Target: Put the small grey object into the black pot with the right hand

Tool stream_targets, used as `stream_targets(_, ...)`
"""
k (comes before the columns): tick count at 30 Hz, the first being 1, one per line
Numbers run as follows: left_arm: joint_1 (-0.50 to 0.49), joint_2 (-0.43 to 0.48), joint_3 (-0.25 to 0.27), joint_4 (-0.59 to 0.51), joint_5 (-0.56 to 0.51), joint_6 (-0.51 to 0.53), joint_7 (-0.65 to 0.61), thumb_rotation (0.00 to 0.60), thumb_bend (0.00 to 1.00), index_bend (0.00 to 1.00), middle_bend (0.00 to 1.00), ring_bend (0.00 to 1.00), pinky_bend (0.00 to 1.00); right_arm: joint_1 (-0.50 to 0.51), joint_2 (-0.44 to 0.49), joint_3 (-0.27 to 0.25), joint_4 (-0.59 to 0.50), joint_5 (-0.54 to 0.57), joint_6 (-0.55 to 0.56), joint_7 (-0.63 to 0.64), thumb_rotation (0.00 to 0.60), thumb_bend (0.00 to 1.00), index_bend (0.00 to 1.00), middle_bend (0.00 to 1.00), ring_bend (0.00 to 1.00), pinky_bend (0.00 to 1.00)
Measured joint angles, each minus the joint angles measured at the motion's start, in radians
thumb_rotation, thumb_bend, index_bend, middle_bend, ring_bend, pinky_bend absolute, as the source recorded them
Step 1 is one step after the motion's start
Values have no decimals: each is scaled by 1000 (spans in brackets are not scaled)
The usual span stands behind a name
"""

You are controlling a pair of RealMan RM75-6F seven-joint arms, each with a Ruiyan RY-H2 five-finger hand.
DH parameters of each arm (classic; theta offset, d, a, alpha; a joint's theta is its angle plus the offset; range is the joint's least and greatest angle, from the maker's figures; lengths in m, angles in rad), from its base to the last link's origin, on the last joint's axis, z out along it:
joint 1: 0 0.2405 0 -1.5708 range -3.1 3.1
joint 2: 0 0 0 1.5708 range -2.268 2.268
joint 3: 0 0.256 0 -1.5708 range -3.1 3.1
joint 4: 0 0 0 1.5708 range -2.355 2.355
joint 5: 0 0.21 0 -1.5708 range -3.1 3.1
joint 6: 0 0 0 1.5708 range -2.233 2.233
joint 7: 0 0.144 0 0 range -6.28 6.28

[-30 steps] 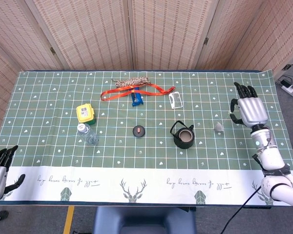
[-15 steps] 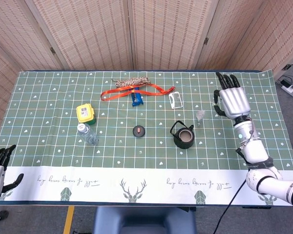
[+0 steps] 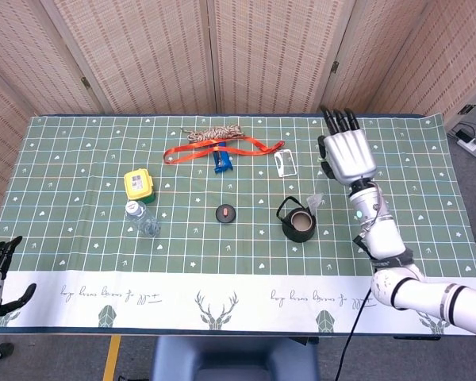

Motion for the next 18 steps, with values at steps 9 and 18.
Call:
stream_targets(9, 2, 6, -1, -1, 3, 4, -17, 600, 267, 50, 110, 85, 79, 58, -45, -28, 20, 58, 5, -46, 600, 372, 579, 0, 0, 0)
stream_targets(18, 6, 11, 1, -1, 12, 13, -28, 600, 267, 50, 110, 85, 78, 83, -45, -39, -8, 59, 42, -70, 600, 372, 579, 0, 0, 0)
